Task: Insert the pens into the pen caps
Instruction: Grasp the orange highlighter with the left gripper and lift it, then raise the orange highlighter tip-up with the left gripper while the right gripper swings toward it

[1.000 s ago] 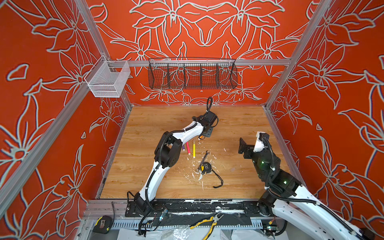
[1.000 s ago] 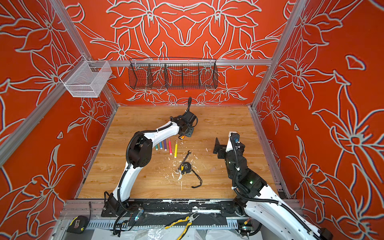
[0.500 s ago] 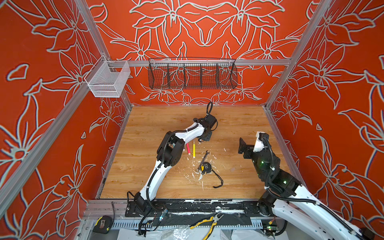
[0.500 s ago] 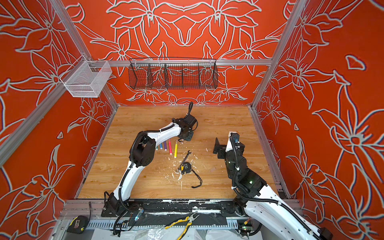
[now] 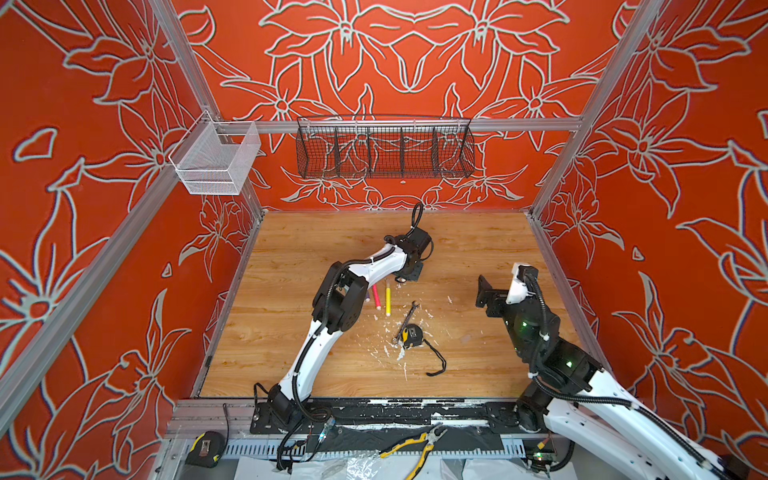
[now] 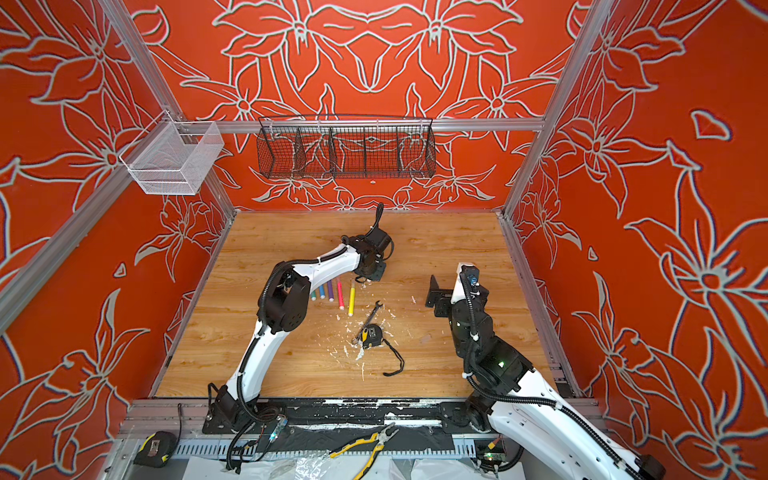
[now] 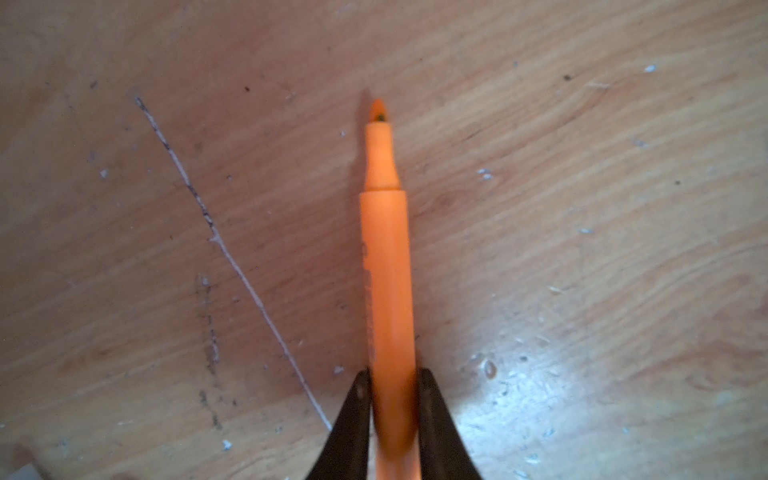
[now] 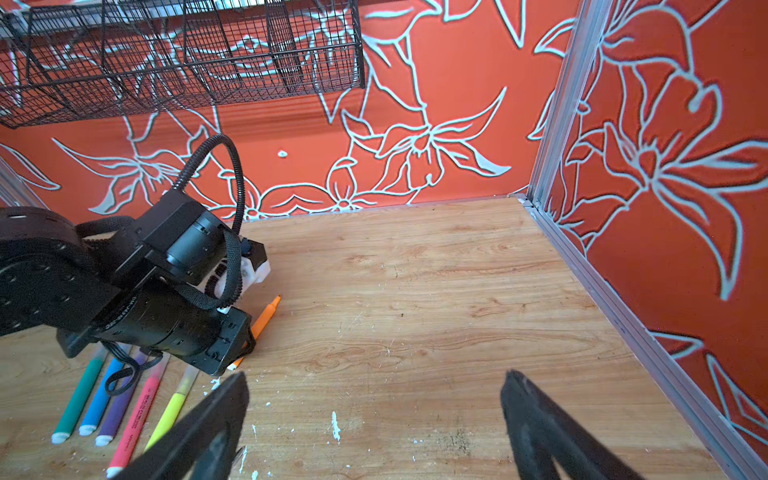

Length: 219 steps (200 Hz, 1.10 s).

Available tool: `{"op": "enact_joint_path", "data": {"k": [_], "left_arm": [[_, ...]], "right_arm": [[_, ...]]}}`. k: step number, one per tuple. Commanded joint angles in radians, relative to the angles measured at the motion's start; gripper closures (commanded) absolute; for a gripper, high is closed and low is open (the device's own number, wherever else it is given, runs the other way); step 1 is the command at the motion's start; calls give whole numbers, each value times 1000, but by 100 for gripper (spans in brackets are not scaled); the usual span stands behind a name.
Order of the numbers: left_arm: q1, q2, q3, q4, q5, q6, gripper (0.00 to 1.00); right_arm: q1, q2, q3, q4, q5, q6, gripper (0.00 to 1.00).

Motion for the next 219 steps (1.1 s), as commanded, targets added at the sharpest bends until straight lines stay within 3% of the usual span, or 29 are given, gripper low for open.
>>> {"op": "enact_joint_path", "data": {"k": [1, 22, 60, 107, 146, 174, 219], "left_arm": [[22, 39, 4, -59, 16, 21, 86], [27, 36, 1, -49, 34, 30, 95], [27, -54, -30, -37, 112, 46, 100], [13, -396, -340, 182, 173, 26, 100], [-49, -689, -554, 291, 108, 29, 100], [-104, -846, -679, 381, 101, 62, 100], [-201, -1014, -867, 575, 86, 197, 100]], "right_arm": [[-5, 3, -25, 43, -20, 32, 4], [-5, 12, -30, 63, -35, 53, 4], [-5, 14, -43, 97, -42, 100, 5], [-6, -25, -58, 117, -55, 169, 6], [-5, -2, -22, 99, -119, 225, 17], [-2, 71, 42, 94, -250, 267, 22], [22, 161, 47, 264, -490, 371, 23]]}}
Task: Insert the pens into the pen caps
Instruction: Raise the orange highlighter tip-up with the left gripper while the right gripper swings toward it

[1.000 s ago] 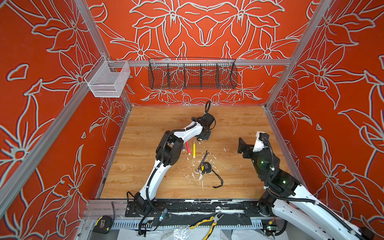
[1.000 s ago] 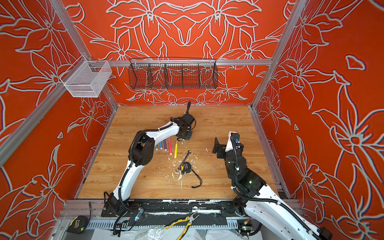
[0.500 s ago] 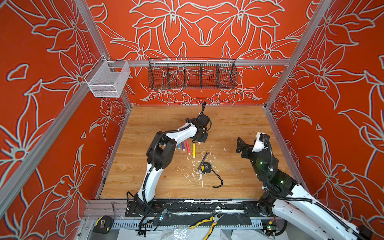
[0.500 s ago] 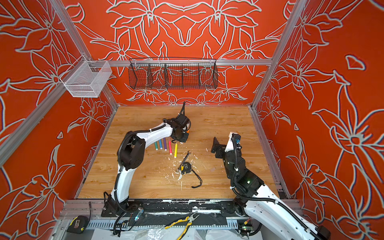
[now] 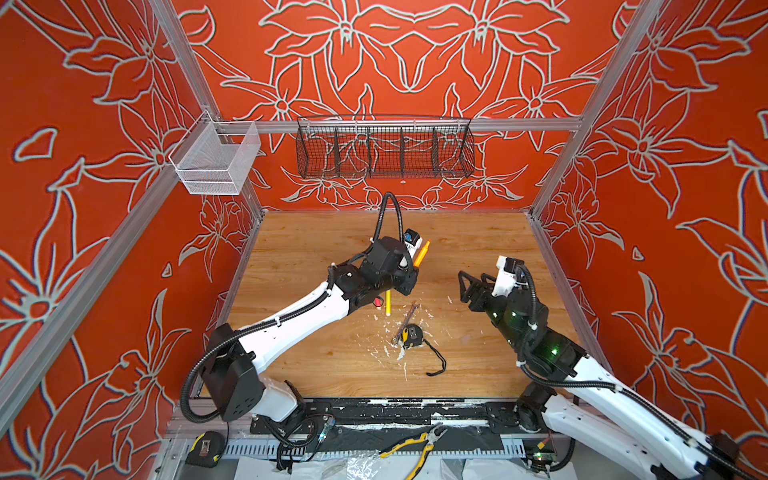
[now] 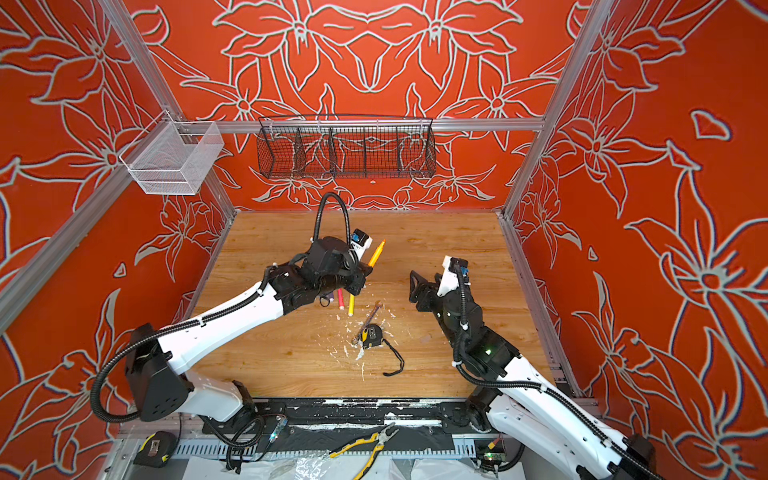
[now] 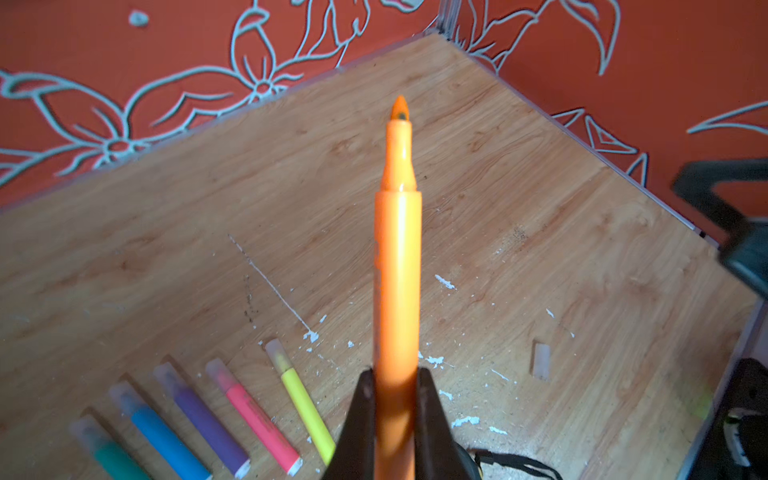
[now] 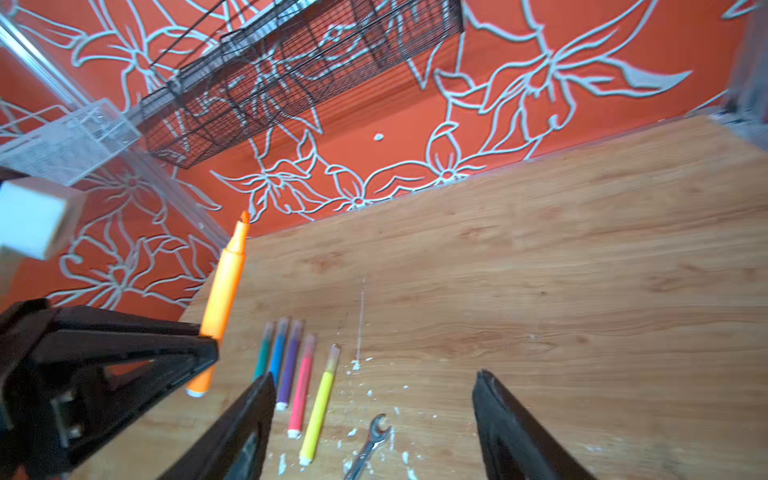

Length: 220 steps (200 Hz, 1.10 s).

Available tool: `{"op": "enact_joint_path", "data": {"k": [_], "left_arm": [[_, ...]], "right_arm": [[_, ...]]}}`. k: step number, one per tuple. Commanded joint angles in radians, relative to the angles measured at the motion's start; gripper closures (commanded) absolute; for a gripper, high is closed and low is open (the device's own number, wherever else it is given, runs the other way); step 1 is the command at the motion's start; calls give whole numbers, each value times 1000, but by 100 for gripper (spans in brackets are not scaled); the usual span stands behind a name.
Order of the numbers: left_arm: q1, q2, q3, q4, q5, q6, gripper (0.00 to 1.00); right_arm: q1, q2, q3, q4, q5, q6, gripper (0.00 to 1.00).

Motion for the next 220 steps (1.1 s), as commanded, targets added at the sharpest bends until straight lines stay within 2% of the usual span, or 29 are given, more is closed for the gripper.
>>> {"op": "enact_joint_path", "data": {"k": [1, 27, 52, 128, 146, 165, 179, 220], "left_arm": [[-37, -49, -80, 133, -17, 99, 100], [-63, -77, -110, 161, -34, 134, 100], [-75, -88, -117, 157, -28, 156, 100], [-155, -97, -150, 193, -12, 256, 100], [-168, -95, -156, 202, -21, 269, 100], [-176, -95, -158, 204, -31, 278, 100], [-180, -95, -159, 203, -34, 283, 100], [-192, -93, -157, 198, -26, 294, 100]], "right_arm": [[11, 26, 22, 119, -170, 94, 23], [12, 39, 0, 204, -236, 159, 22], [12, 38, -51, 293, -235, 213, 22], [14, 131, -24, 316, -264, 250, 26], [14, 140, -25, 319, -256, 257, 32], [13, 137, -35, 326, -248, 265, 45], [14, 133, -39, 329, -245, 266, 51], [14, 123, -43, 318, -235, 264, 54]]}}
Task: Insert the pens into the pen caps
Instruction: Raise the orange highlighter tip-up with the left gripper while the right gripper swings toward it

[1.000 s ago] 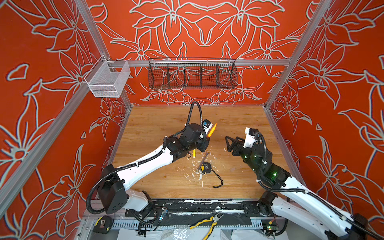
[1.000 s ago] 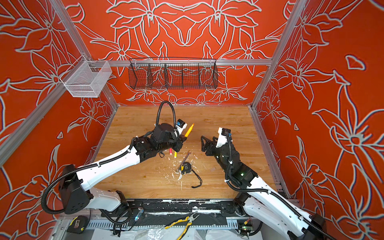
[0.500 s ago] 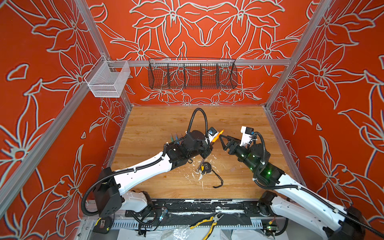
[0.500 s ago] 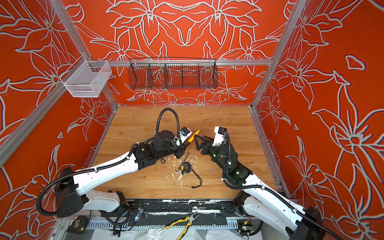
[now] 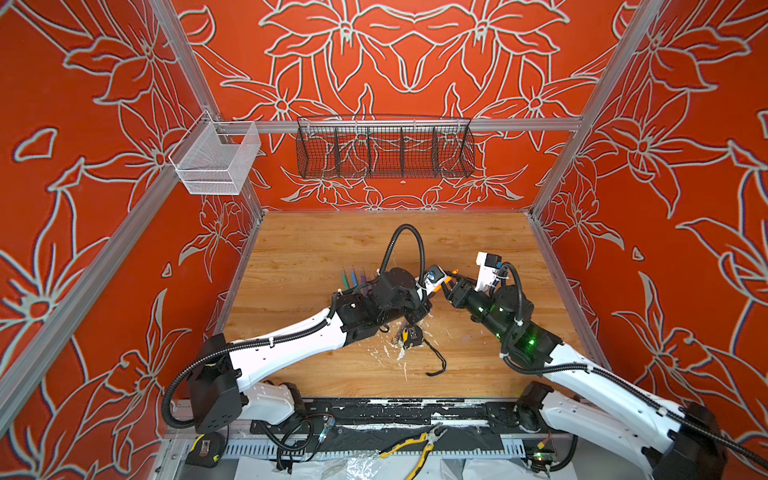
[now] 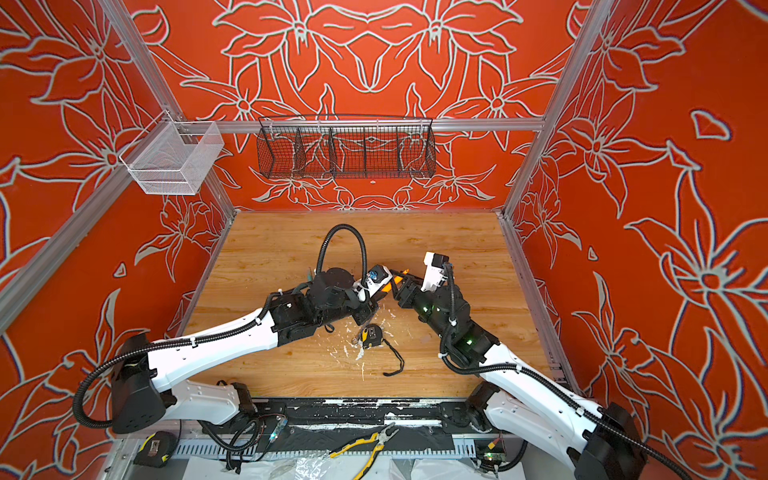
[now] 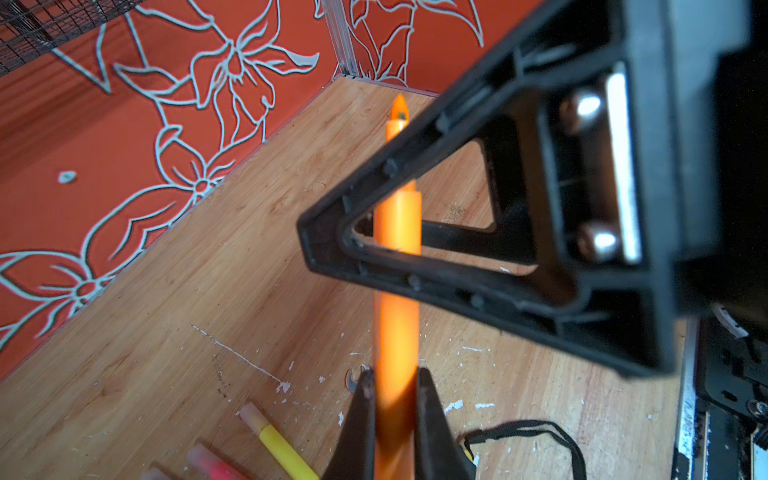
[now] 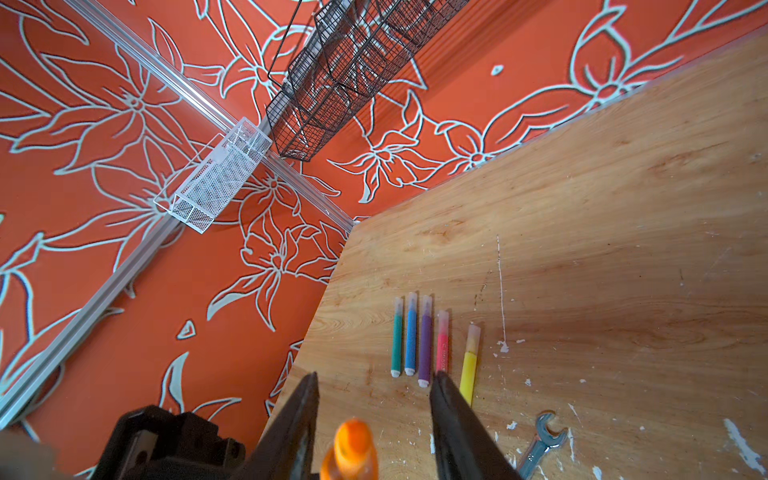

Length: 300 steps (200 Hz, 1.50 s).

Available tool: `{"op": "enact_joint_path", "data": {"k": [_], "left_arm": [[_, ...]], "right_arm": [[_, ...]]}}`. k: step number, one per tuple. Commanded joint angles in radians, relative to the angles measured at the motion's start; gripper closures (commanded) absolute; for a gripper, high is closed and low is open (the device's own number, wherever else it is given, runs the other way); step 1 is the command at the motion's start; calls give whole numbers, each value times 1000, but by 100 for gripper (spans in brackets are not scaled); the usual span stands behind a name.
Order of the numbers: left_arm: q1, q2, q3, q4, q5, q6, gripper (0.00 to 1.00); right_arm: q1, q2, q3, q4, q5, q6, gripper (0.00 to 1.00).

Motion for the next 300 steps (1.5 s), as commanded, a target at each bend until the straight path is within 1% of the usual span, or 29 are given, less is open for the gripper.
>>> {"op": "enact_joint_path", "data": {"k": [1, 33, 40, 66, 73, 85, 96, 107, 115, 130, 147, 160, 234, 300], "left_arm": [[-14, -10, -3, 25, 0, 31, 100], [-27, -5, -6, 24, 0, 48, 100], [-28, -3, -6, 26, -2, 51, 100], [-34, 8, -1, 29, -15, 53, 100], [-35, 11, 1, 29, -19, 52, 100], [-36, 13, 3, 30, -25, 52, 100], [-36, 15, 1, 37, -29, 49, 100], [-37, 14, 0, 43, -32, 46, 92], [-36, 14, 0, 43, -31, 42, 86], [-36, 18, 3, 47, -27, 39, 78], [-36, 27, 8, 48, -25, 33, 73], [-36, 37, 15, 48, -20, 30, 72], [-36, 74, 31, 54, -16, 30, 71], [-36, 74, 25, 74, -2, 26, 71]], "right_arm": [[4, -18, -1, 18, 12, 14, 54], [5, -22, -3, 12, 19, 16, 54], [5, -23, -3, 12, 18, 16, 56], [4, -21, -4, 12, 15, 16, 80], [5, -19, -3, 12, 13, 16, 85], [4, -14, 0, 12, 8, 18, 90], [5, -10, 1, 12, 5, 20, 92], [4, -8, 2, 18, 0, 23, 94], [4, -7, 1, 24, -4, 23, 95], [6, -4, 1, 34, -12, 27, 96], [11, -1, 2, 41, -17, 27, 97], [14, -1, 2, 44, -17, 28, 98], [29, -3, -5, 59, -17, 31, 99], [42, 39, -4, 89, -27, 41, 99]]}}
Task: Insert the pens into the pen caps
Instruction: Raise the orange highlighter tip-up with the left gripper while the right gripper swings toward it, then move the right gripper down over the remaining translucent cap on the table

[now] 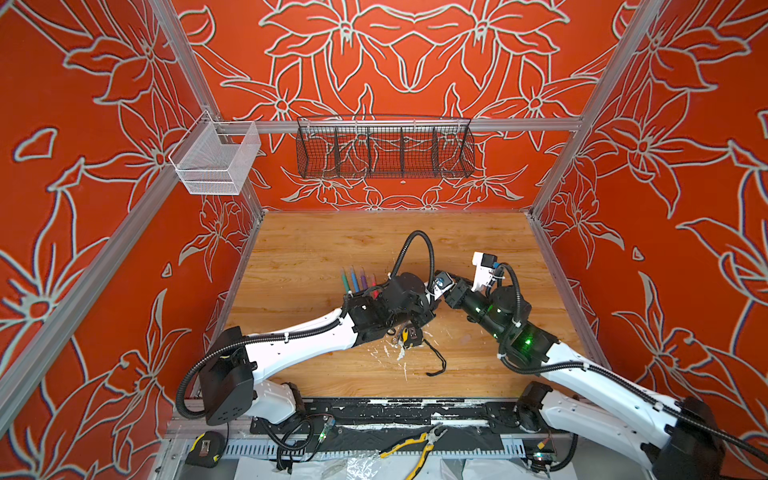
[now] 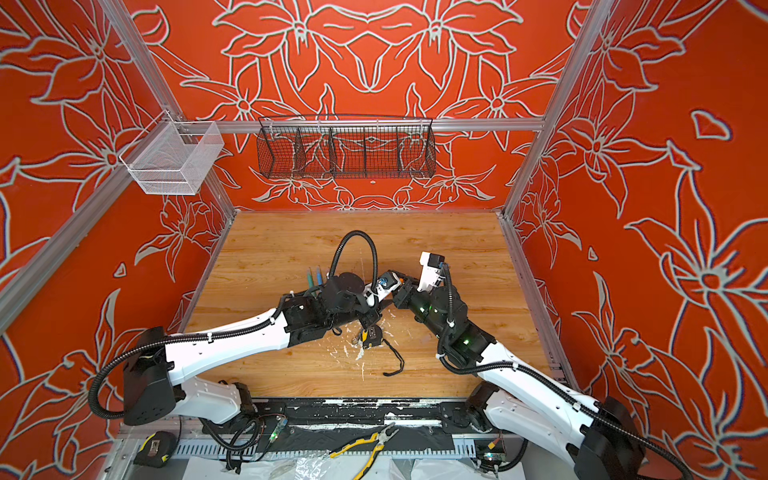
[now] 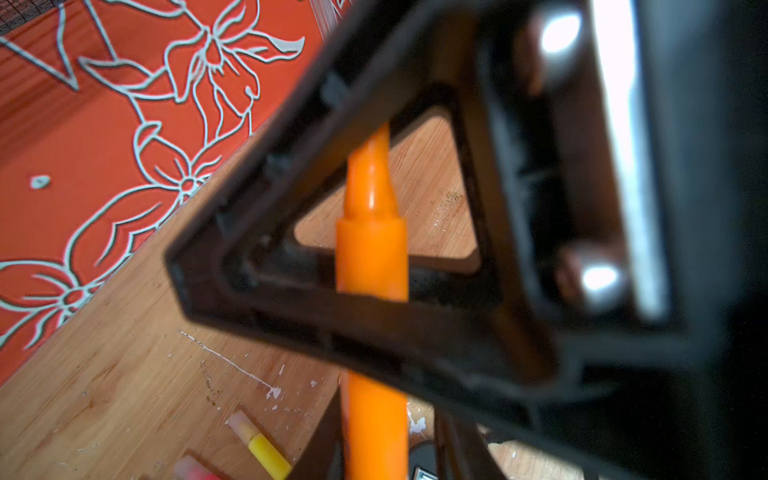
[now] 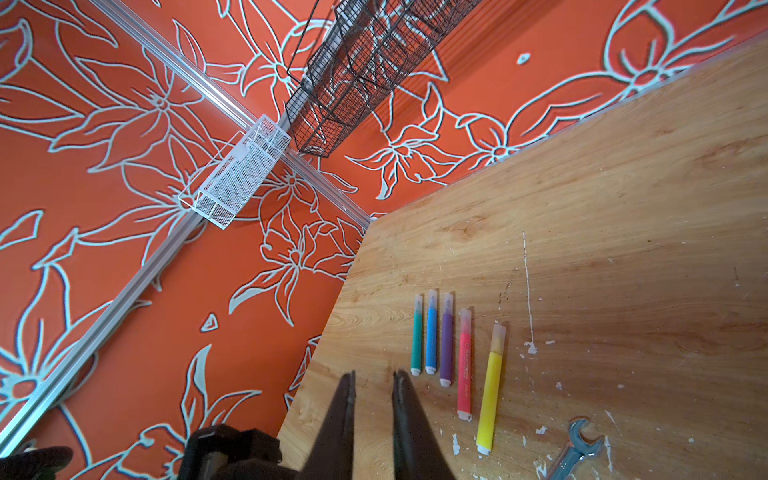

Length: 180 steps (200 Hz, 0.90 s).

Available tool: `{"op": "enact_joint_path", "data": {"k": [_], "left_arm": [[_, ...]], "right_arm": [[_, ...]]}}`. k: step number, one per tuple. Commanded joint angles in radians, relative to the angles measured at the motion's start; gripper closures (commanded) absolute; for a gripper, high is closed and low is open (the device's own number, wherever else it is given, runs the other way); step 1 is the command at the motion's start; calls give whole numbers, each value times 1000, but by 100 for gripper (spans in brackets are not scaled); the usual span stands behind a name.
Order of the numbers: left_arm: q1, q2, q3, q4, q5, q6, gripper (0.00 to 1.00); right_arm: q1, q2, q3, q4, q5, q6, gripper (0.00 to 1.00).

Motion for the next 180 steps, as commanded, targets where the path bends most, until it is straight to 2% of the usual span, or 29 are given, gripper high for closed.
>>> {"op": "enact_joint_path", "data": {"k": [1, 81, 92, 104, 118, 150, 168, 180], "left_arm": [[-5, 5, 22, 41, 16, 3, 71], [-5, 5, 15, 65, 36, -7, 73], [-5, 6, 14, 69, 39, -7, 81], [-5, 7, 14, 76, 32, -10, 99], [-4, 3, 8, 82, 18, -18, 100], [16, -19, -12, 98, 37, -40, 100], [58, -44, -26, 98, 76, -72, 100], [108, -64, -42, 100, 116, -107, 100]], "right_arm": [[9, 5, -3, 33, -7, 19, 99], [29, 48, 5, 61, -16, 26, 99], [32, 50, 6, 62, -15, 26, 99], [32, 49, 5, 57, -7, 27, 99], [32, 40, 3, 42, 11, 28, 97], [32, -8, 1, -19, 50, 12, 68], [32, -51, 25, -132, 94, -9, 55], [32, -85, 49, -250, 142, -18, 51]]}}
